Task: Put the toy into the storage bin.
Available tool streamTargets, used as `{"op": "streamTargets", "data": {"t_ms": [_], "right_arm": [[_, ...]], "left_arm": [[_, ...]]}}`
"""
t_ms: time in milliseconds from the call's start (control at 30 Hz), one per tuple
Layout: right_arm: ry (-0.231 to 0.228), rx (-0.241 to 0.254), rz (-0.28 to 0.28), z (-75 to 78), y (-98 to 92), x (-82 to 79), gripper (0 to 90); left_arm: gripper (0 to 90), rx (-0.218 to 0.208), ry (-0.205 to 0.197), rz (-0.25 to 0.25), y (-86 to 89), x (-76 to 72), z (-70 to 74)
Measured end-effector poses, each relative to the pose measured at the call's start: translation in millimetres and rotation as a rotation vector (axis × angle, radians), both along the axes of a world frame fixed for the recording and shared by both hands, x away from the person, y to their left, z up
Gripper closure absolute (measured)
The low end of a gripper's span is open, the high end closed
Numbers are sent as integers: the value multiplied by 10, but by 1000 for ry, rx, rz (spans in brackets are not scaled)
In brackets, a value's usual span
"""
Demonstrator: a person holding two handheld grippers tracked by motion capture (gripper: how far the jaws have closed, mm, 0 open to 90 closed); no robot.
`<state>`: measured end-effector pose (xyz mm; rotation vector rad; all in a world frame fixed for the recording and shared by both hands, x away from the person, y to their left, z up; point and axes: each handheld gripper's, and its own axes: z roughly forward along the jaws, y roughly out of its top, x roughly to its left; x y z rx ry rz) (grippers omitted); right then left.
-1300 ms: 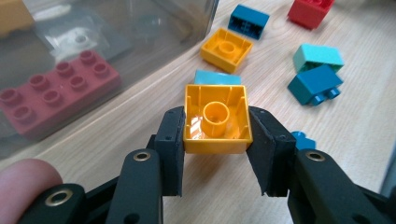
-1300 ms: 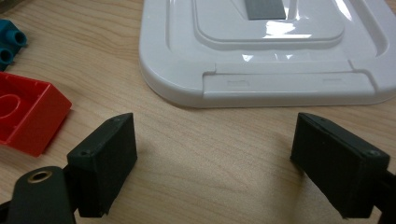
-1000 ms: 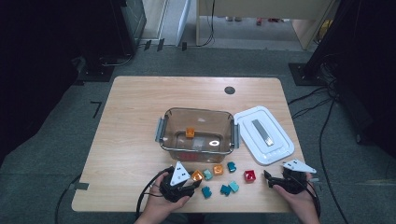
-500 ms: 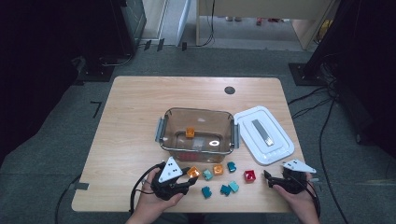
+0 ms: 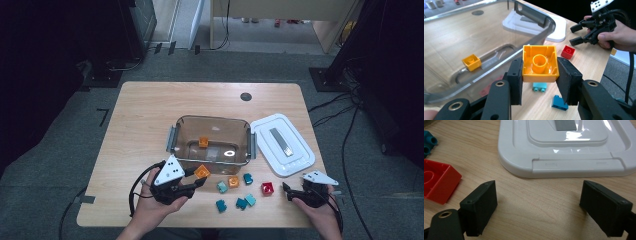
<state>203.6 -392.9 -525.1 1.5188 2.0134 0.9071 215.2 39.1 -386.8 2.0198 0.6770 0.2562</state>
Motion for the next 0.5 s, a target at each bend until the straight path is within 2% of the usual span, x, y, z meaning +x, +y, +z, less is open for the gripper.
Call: {"op": "streamTargets", "data": {"t_ms": [267, 500], "right_arm": [[-1, 1, -1, -1, 0, 1, 142], [-1, 1, -1, -1, 0, 1, 141]], "left_arm": [[600, -3, -12, -2, 21, 107, 131], [600, -17, -3, 22, 38, 323, 188]]}}
